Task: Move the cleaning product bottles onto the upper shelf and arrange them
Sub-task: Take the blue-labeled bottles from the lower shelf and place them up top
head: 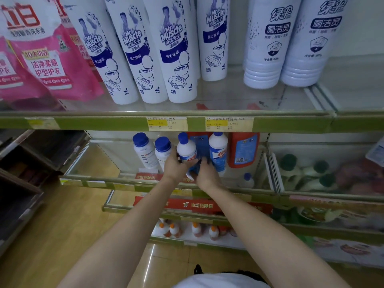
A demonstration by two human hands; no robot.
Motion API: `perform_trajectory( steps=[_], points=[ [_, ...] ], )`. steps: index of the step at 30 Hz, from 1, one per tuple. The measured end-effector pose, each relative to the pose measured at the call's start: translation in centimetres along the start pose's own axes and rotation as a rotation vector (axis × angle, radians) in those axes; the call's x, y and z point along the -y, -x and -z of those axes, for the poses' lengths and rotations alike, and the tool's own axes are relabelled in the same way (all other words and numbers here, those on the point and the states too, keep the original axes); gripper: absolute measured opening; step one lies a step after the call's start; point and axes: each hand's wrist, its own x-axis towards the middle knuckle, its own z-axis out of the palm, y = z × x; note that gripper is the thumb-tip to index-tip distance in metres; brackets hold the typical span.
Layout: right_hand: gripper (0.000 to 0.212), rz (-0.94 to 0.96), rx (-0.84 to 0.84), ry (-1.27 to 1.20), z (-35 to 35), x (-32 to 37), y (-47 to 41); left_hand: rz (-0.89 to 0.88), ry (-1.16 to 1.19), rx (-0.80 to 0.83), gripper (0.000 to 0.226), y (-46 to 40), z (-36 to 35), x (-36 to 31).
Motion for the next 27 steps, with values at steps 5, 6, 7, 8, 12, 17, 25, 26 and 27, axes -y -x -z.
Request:
perform_trajectory(
  steps=[5,6,7,8,12,17,25,26,27],
  points=[
    [0.06,0.04,0.019,-0.035,0.6,-0.6,1.7,-0.015,0.079,0.025,0.058,2.0,0.7,-0.3],
    [0.062,0.038,0.02,-0.053,0.7,-0.7,2.2,-0.014,0.104,0.046,0.057,2.5,0.8,-0.6],
    [0.063,0.026,0.023,-0.069,0.9,-0.8,2.8,-0.015,0.122,0.073,0.055,2.9,0.9,-0.8],
    [0.065,0.016,0.027,-0.087,1.1,-0.8,3.3,-0.022,0.132,0.102,0.054,3.2,1.0,-0.9],
    [0.07,-0.043,0.033,-0.153,2.2,-1.5,5.9,-0.015,0.158,0.222,0.06,4.8,1.0,-1.4],
    [0.068,-0.111,0.004,-0.13,4.1,-3.5,10.4,-0.051,0.143,0.39,0.057,7.2,-0.7,-2.0],
    [0.058,-0.277,-0.139,-0.117,7.1,-7.2,19.0,-0.101,0.126,0.716,0.059,12.5,-5.1,-4.2],
    [0.061,-0.291,-0.163,-0.113,7.4,-7.7,19.8,-0.101,0.131,0.751,0.06,13.0,-5.7,-4.6],
    [0.063,-0.309,-0.184,-0.106,7.7,-8.2,20.6,-0.109,0.128,0.777,0.06,13.6,-6.2,-4.9]
  ],
)
